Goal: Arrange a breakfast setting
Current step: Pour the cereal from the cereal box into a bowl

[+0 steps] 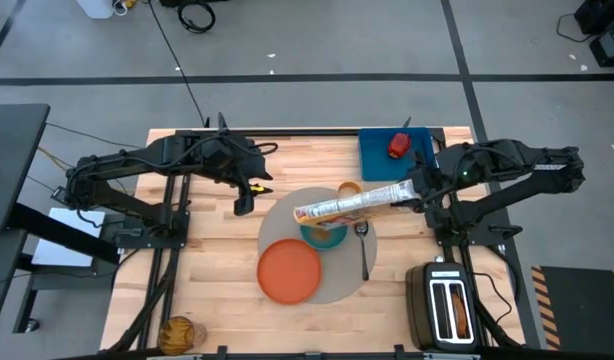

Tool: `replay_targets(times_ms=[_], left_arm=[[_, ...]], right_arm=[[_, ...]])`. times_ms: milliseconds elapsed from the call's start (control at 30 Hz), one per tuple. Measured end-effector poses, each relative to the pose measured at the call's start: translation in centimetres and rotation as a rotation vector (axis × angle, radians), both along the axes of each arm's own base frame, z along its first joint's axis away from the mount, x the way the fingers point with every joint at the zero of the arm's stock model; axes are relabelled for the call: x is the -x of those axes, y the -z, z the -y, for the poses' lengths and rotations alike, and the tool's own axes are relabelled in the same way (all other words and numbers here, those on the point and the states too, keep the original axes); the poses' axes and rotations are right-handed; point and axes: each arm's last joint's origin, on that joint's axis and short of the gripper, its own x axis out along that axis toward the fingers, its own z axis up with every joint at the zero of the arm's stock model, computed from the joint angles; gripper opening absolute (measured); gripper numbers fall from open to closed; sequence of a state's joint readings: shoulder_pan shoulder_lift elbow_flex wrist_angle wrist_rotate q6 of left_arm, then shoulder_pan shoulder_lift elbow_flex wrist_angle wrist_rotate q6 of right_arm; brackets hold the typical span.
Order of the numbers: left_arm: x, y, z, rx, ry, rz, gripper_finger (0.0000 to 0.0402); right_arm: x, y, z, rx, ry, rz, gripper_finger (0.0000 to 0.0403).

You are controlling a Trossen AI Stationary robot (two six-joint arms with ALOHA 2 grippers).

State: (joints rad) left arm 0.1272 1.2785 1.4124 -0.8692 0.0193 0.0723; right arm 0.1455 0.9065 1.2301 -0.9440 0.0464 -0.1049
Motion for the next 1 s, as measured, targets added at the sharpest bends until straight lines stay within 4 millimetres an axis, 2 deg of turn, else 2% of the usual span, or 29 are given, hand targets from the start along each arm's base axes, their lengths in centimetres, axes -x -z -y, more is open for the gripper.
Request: replay_targets(times_ms=[333, 1000], left_arm=[[-0.02, -0.02, 0.0, -0.001, 0.0, 0.003, 0.016], [-0.01, -0.03, -0.02, -0.014, 0.012, 0.002, 0.016]], right_arm=[[-0.71, 0.06, 0.06, 0.02, -0.01, 0.007, 0.0172], [-0.55, 0.08, -0.06, 0.01, -0.02, 0.004, 0.0172]])
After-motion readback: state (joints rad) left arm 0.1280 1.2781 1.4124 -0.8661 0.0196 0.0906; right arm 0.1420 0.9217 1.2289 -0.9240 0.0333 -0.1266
